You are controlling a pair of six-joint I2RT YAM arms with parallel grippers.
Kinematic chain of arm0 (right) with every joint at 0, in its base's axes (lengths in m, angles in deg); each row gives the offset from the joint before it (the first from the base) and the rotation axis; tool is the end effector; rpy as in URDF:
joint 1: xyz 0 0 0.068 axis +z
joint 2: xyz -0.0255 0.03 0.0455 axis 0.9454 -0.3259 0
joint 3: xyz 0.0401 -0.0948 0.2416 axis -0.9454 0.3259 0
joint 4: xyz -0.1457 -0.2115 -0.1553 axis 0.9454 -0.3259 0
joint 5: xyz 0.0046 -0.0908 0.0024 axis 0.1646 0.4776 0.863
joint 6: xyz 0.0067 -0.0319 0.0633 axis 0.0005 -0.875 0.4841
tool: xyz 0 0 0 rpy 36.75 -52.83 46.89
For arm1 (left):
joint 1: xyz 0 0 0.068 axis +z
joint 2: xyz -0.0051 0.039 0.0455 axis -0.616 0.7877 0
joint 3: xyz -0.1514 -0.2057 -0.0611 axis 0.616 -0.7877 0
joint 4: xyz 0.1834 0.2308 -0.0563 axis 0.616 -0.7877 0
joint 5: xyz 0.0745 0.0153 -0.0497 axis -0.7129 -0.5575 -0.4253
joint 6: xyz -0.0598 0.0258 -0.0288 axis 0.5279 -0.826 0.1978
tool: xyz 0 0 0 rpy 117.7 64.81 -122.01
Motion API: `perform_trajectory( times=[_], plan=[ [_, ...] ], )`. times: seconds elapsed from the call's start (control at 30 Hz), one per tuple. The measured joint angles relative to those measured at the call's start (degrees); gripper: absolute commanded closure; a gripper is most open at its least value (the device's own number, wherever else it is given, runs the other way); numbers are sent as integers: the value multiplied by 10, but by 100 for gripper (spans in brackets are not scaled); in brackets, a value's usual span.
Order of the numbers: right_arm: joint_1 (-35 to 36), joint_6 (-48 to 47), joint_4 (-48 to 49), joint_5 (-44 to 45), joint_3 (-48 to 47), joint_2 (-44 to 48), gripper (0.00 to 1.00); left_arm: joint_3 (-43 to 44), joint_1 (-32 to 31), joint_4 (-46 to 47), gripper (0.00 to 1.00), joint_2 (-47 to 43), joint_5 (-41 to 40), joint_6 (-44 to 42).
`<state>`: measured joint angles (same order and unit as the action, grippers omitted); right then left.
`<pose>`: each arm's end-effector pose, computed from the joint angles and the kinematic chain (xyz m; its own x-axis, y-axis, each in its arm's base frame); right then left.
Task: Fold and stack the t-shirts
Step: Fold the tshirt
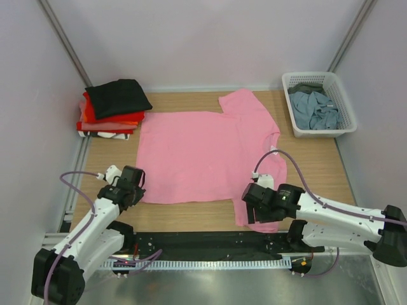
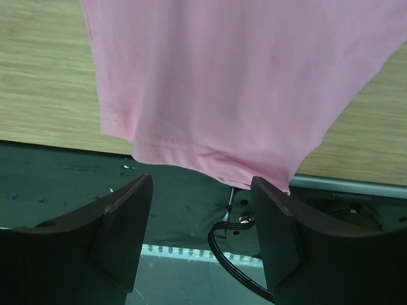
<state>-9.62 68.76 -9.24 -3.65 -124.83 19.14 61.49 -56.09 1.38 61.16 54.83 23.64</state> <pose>0.1039 0.1627 0.1697 -0.9430 -0.0849 -0.3218 -0.1140 0.9908 0.0727 0.1902 -0.0383 0.1306 -0.4646 -0.7312 -0.4996 -0.7197 0.6405 -0.2681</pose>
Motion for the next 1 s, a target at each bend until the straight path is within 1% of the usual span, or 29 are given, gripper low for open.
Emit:
perform_trajectory(
  times=[0.1, 0.27, 0.47, 0.63, 0.73, 0.83, 0.87, 0.93, 0.97, 1.0],
  plan=[
    [24, 14, -5, 1, 0, -31, 34, 0, 0, 1, 100, 3, 0, -4],
    [76, 25, 0, 5, -2, -112, 34, -1, 0, 5, 100, 6, 1, -13],
    [81, 25, 42, 5, -3, -175, 35, -6, 0, 9, 100, -5, 2, -14],
    [82, 25, 83, 9, 3, -200, 43, -6, 0, 10, 100, -5, 3, -15],
    [82, 30, 103, 11, 16, -200, 45, -6, 0, 10, 100, -5, 3, -16],
    [83, 33, 114, 9, 24, -191, 51, -6, 0, 10, 100, -5, 5, -16],
    [83, 33, 119, 8, 27, -188, 59, -6, 0, 10, 100, -5, 5, -16],
    [83, 37, 131, 3, 35, -177, 69, -6, 0, 11, 100, -5, 5, -16],
    [83, 37, 134, 4, 38, -172, 78, -6, 0, 11, 100, -5, 5, -16],
    [83, 38, 134, 5, 41, -168, 83, -6, 0, 11, 100, -5, 5, -16]
  ],
)
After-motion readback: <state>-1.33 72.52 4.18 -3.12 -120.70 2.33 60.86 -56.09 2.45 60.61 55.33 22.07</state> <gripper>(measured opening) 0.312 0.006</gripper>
